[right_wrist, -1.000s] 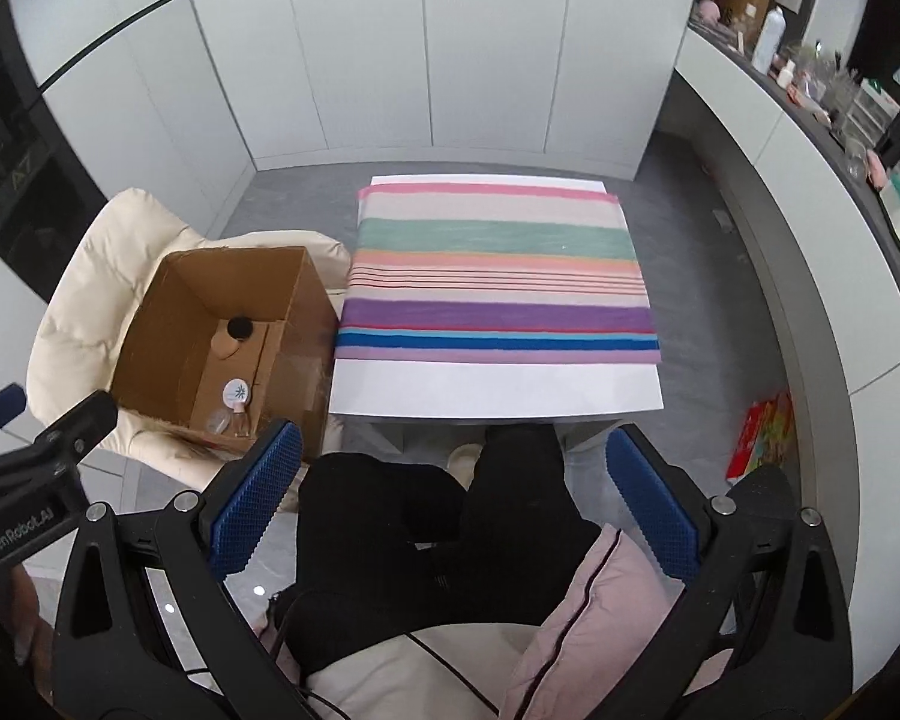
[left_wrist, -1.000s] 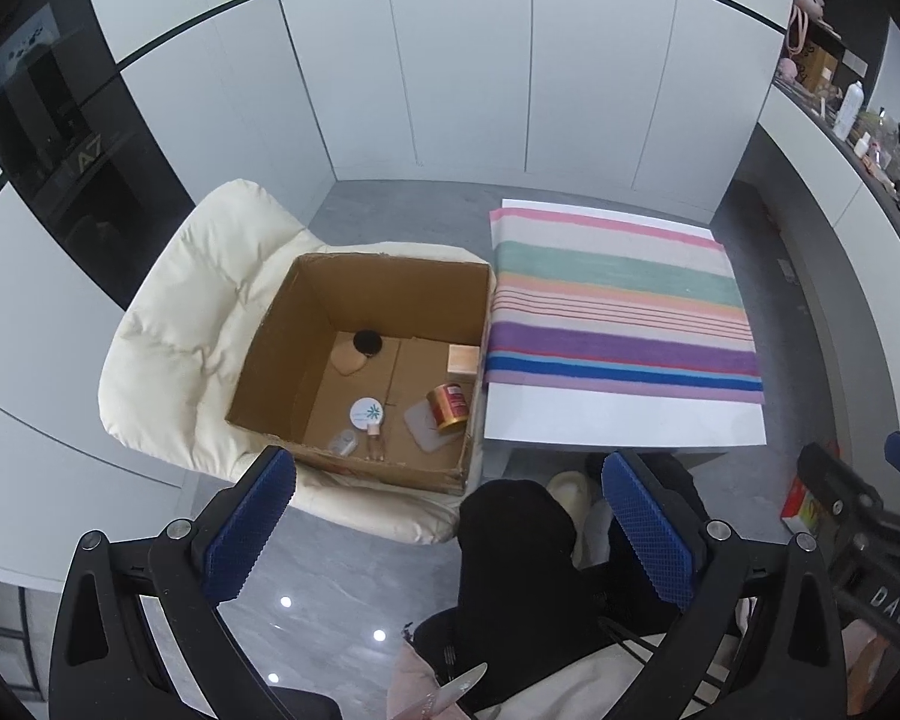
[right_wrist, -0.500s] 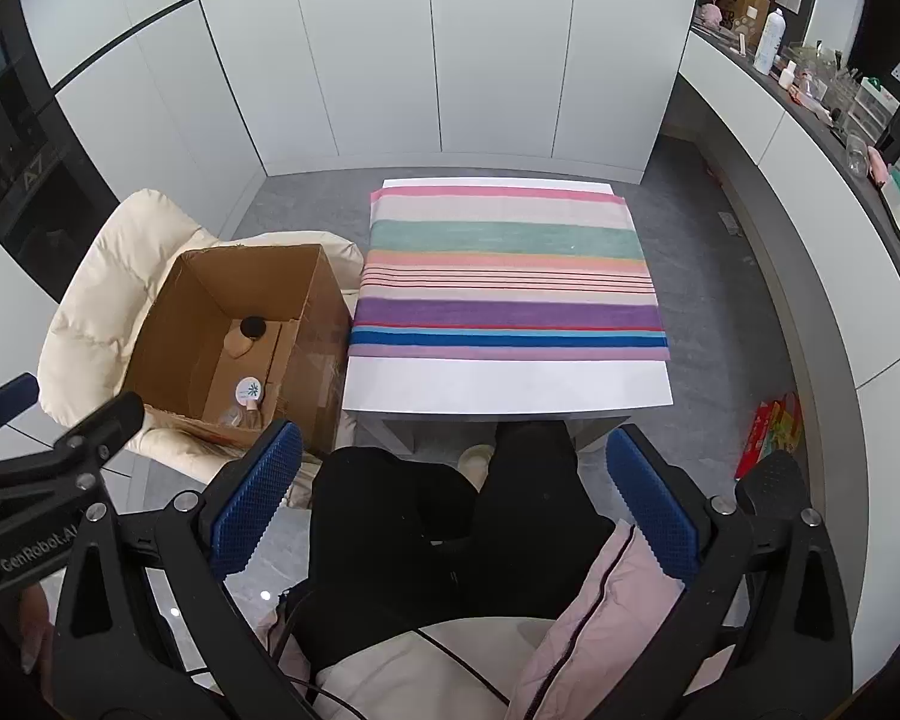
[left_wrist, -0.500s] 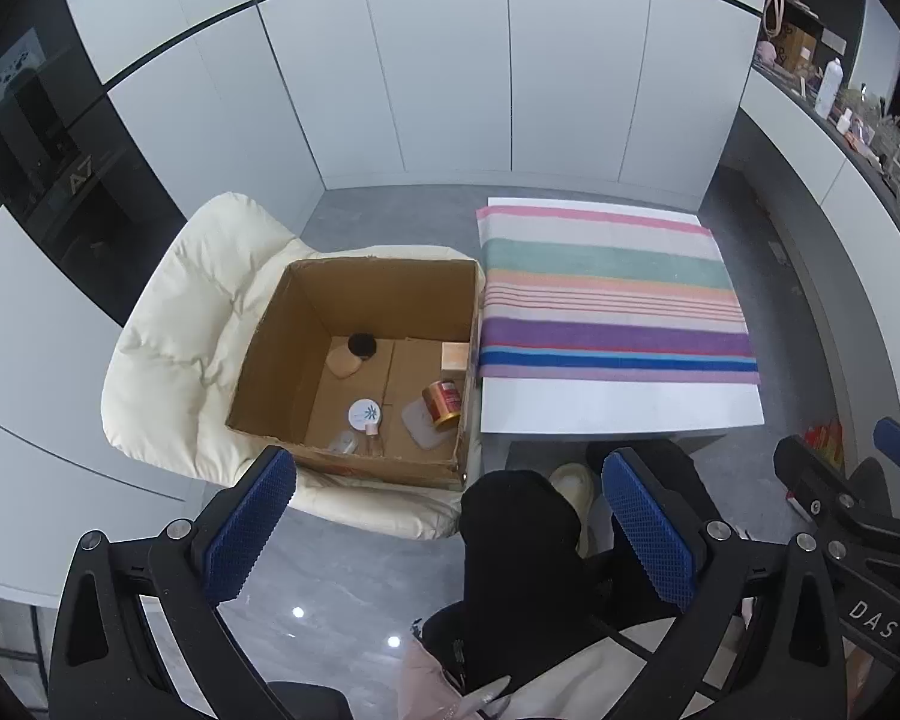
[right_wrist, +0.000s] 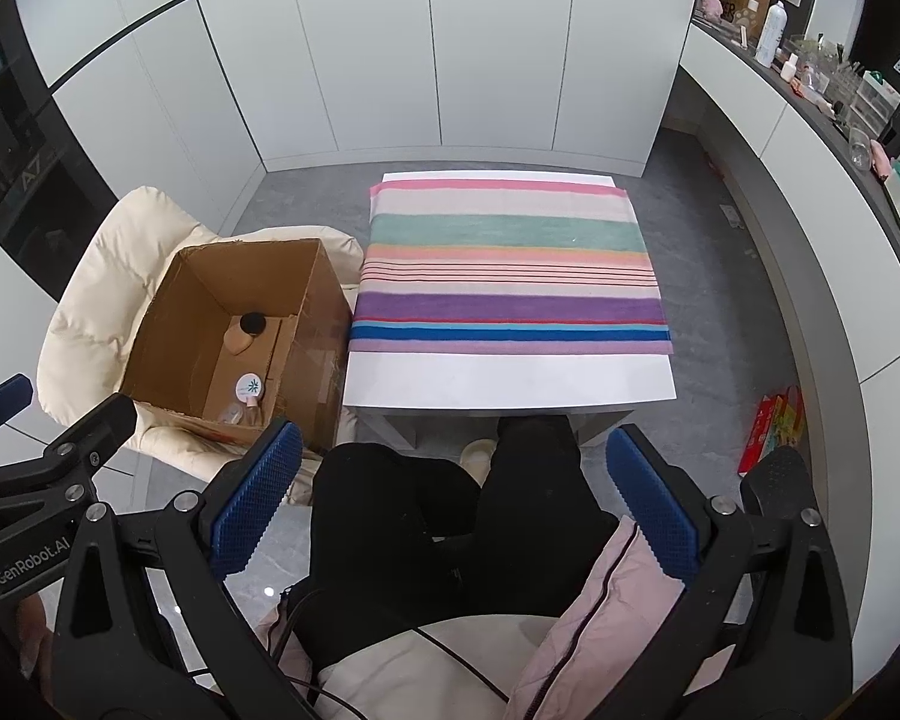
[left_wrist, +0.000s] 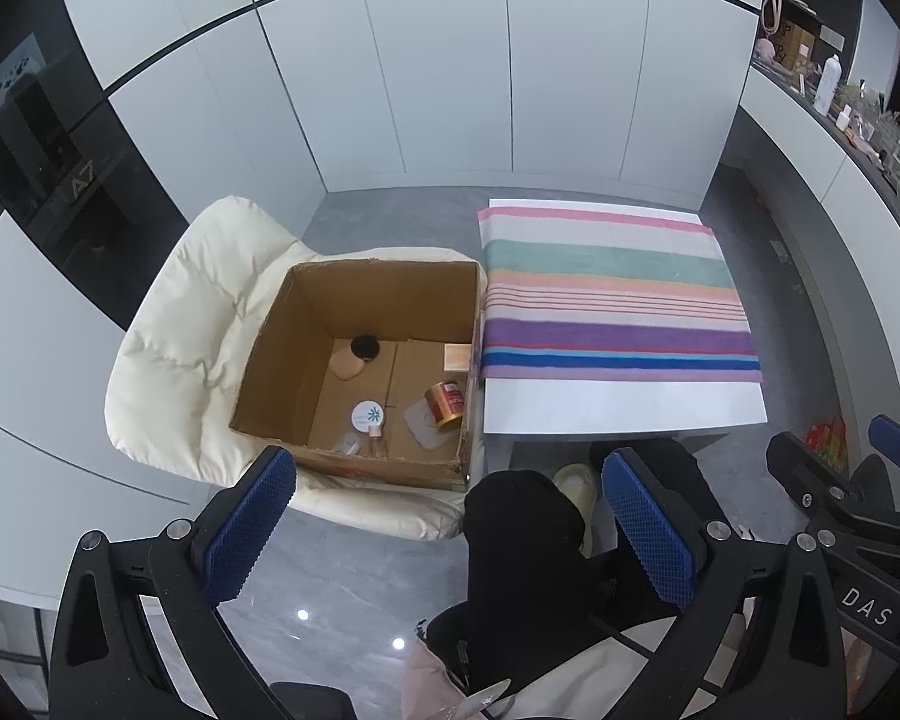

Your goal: Organize objects

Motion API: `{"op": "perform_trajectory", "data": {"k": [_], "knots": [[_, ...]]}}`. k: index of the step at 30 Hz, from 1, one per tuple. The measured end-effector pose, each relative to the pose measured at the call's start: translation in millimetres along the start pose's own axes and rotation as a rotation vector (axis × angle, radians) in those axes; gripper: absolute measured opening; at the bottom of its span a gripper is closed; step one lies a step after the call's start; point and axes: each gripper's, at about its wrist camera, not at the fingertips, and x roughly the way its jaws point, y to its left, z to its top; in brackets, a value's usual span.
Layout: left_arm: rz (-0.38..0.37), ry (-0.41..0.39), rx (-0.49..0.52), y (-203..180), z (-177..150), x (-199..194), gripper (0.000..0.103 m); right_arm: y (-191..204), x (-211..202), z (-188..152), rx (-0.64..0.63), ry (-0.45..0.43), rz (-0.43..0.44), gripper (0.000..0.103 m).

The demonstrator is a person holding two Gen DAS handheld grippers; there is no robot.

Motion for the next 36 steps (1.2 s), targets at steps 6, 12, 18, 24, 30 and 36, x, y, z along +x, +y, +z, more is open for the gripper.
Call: {"op": "perform_trajectory", "data": {"k": [6, 12, 18, 24, 30, 36], "knots": [[0.001, 0.005, 0.004, -1.1, 0.2, 1.5, 0.103, 1.0, 1.9, 0.2, 0.002, 0.001, 0.004, 0.103], [-0.002, 0.008, 0.006, -2.1, -0.2, 2.1, 0.103, 1.2, 2.9, -0.8, -0.008, 0.0, -0.003, 0.103], [-0.001, 0.01, 0.011, -3.9, -0.4, 2.9, 0.103, 0.5, 3.2, -0.9, -0.007, -0.001, -0.004, 0.103], [-0.005, 0.013, 0.014, -4.4, -0.8, 3.8, 0.103, -2.1, 5.0, -0.9, -0.005, 0.005, -0.002, 0.103], [-0.005, 0.015, 0.015, -5.3, -1.5, 4.5, 0.103, -2.9, 5.3, -0.7, -0.005, 0.0, -0.007, 0.103], [-0.008, 0.02, 0.01, -5.7, -1.1, 5.9, 0.103, -3.4, 7.6, -1.3, -0.002, 0.005, -0.001, 0.103]]}}
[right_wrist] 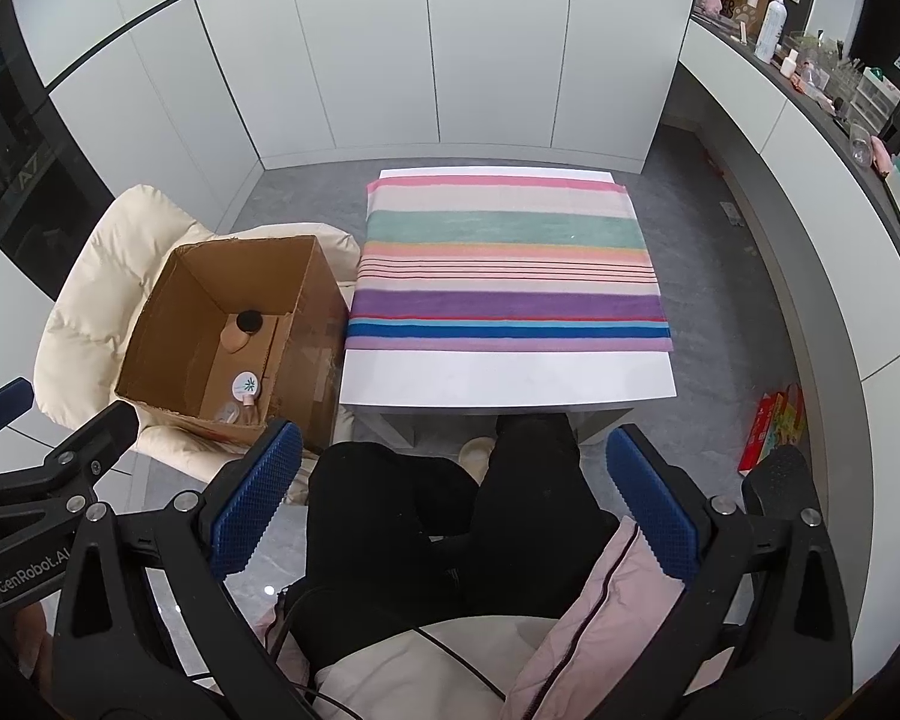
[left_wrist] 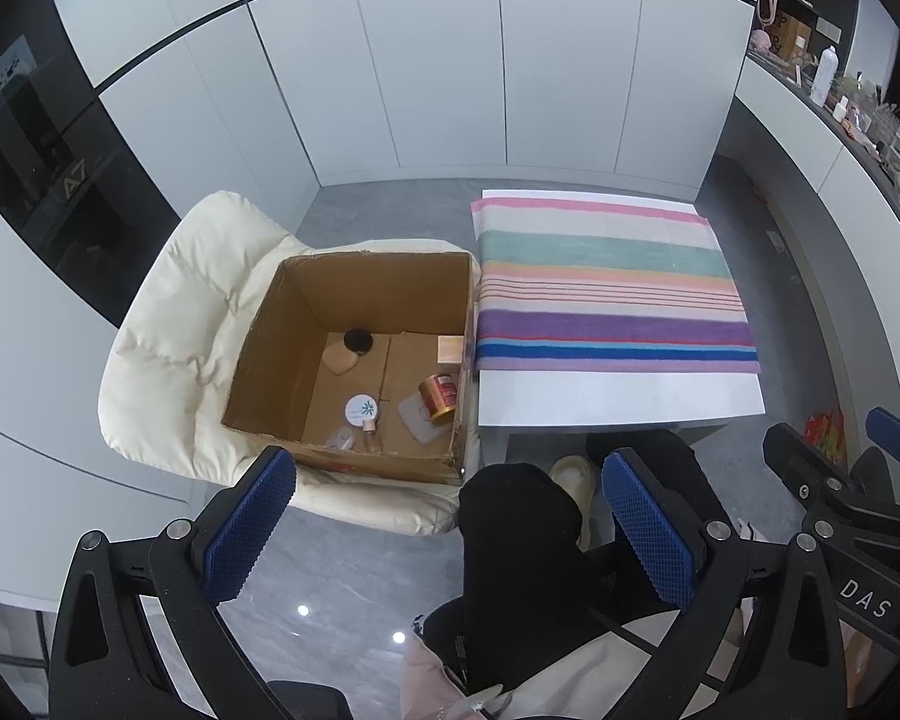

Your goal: Organize objects

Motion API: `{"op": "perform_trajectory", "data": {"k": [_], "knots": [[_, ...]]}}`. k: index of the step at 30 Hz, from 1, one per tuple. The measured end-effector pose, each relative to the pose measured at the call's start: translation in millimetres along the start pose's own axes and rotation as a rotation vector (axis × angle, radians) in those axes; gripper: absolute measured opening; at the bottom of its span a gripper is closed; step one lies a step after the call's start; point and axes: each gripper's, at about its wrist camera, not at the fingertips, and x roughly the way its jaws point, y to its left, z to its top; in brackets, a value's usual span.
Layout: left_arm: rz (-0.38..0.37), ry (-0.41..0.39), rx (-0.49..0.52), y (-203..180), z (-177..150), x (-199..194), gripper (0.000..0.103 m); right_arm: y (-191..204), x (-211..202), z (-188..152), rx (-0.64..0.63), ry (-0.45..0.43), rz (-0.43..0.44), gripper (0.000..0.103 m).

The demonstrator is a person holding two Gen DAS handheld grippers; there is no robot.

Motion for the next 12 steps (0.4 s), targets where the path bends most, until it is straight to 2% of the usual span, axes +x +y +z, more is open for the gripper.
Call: {"op": "perform_trajectory", "data": {"k": [12], "knots": [[-0.003, -0.007, 0.013, -2.2, 0.4, 2.0, 0.103, -1.5, 6.8, -1.1, 0.005, 0.014, 0.002, 0.103]]}}
